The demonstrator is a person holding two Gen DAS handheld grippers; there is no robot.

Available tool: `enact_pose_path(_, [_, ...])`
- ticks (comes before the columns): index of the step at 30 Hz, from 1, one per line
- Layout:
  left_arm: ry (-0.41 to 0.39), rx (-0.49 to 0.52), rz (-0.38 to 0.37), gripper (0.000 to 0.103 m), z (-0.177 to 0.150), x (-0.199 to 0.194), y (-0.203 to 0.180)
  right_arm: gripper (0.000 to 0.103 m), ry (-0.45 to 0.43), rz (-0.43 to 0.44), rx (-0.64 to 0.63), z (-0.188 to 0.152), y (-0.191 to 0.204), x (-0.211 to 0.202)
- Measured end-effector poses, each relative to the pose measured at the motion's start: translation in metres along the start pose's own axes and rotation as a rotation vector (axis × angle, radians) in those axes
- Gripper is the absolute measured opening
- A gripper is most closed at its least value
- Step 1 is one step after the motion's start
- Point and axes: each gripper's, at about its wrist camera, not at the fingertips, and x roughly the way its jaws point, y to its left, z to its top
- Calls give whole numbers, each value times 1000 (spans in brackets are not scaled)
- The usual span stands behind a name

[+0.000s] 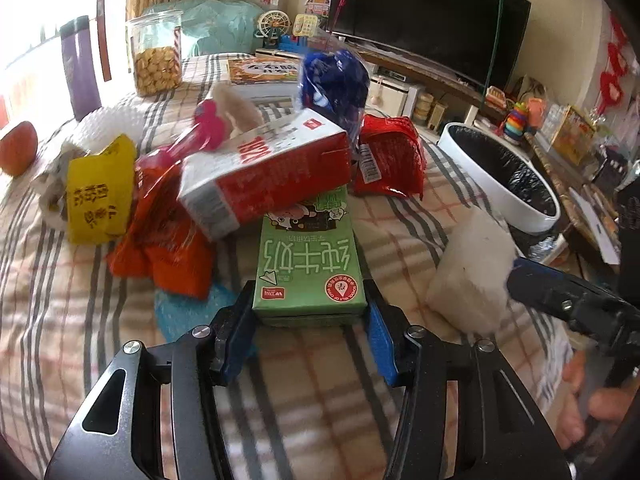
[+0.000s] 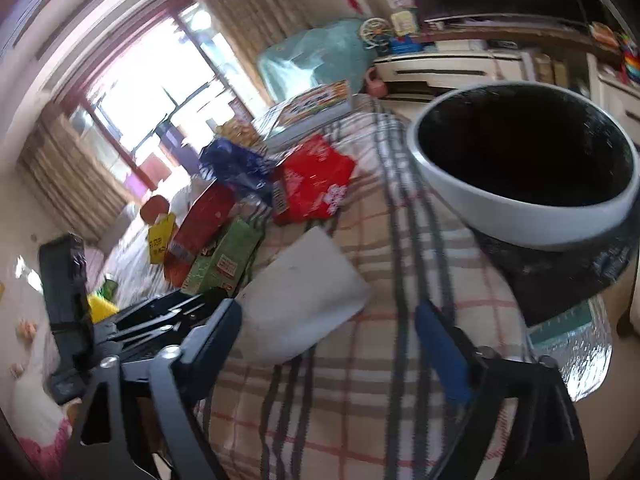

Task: Collect trash
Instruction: 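Grasp the white foam block with the right tool while the left tool grasps the green milk carton, then carry the foam block and milk carton over the black-lined white bin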

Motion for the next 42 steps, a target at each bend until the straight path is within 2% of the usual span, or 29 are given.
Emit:
enact_pose_path(2, [-6, -8, -14, 50, -6, -8, 4, 100, 25, -8, -71, 0, 10, 7])
enact_pose_path(8, [-27, -4, -25, 50, -19, -24, 11, 100, 75, -99, -302, 0, 35, 29])
enact_pose_path(10, [-33, -2, -26, 50, -21, -25, 13, 97, 52, -127, -343, 2, 37, 32])
enact_pose_path(11, [-38, -2, -29, 50, -21, -27, 13, 87, 45, -133, -348, 3, 37, 32])
enact_pose_path(12, [-42, -1, -31, 50, -22, -28, 14, 82, 47, -115, -341, 4, 36, 33])
enact_pose_path(17, [-69, 15, -70, 50, -17, -38, 7, 82, 9, -94, -301, 5, 35, 21])
enact_pose_path(22, [-89, 75, -110, 50, -11, -42, -19, 82, -62, -71, -223, 9, 21, -11])
enact_pose_path(31, [-92, 146, -158, 50, 5, -30, -57, 82, -125, -127, -109, 26, -29, -53])
enact_pose_path(42, [-91, 221, -188, 50, 35, -8, -105, 82, -133, -188, -35, 47, -80, -74])
